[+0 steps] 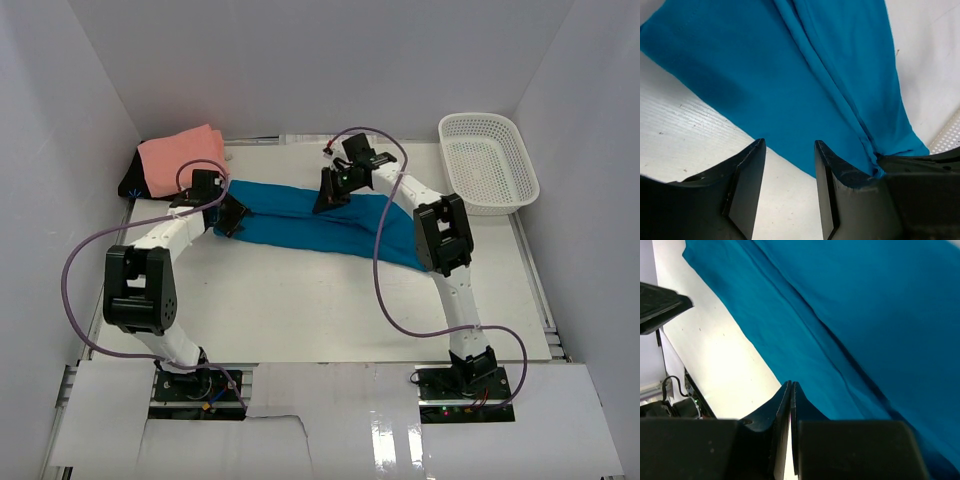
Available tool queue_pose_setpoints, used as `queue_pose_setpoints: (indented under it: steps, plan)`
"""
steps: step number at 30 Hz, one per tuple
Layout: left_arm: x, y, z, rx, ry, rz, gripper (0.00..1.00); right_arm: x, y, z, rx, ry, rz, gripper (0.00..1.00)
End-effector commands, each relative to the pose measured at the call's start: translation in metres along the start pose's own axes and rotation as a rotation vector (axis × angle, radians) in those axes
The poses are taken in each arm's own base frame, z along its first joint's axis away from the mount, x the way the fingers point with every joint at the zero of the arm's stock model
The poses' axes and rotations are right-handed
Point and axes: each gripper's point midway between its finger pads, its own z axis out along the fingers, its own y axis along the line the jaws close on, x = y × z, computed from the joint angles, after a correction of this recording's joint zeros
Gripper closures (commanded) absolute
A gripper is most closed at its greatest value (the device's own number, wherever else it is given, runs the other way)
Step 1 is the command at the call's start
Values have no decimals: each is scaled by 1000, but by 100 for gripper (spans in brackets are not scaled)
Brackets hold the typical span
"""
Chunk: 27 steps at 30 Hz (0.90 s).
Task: Fold and stack the t-shirts
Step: Fold the other side of the tshirt into a rectangle
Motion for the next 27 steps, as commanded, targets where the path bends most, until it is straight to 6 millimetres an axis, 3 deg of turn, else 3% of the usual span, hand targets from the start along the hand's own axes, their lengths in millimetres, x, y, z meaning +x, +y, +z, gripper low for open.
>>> queue_pose_setpoints:
  steps: [1,10,23,27]
  plan:
    - [6,-15,9,55,27,-14,46,0,22,19,-50,10,-20,92]
    - [20,-7,41,15,70,-7,47,19,11,60,-32,31,-4,92]
    - [31,21,82,-90,98,-55,48,-11,-13,68,101,-105,-31,92]
    - [36,28,85,-105,112,-61,48,-16,-25,72,142,-126,-33,92]
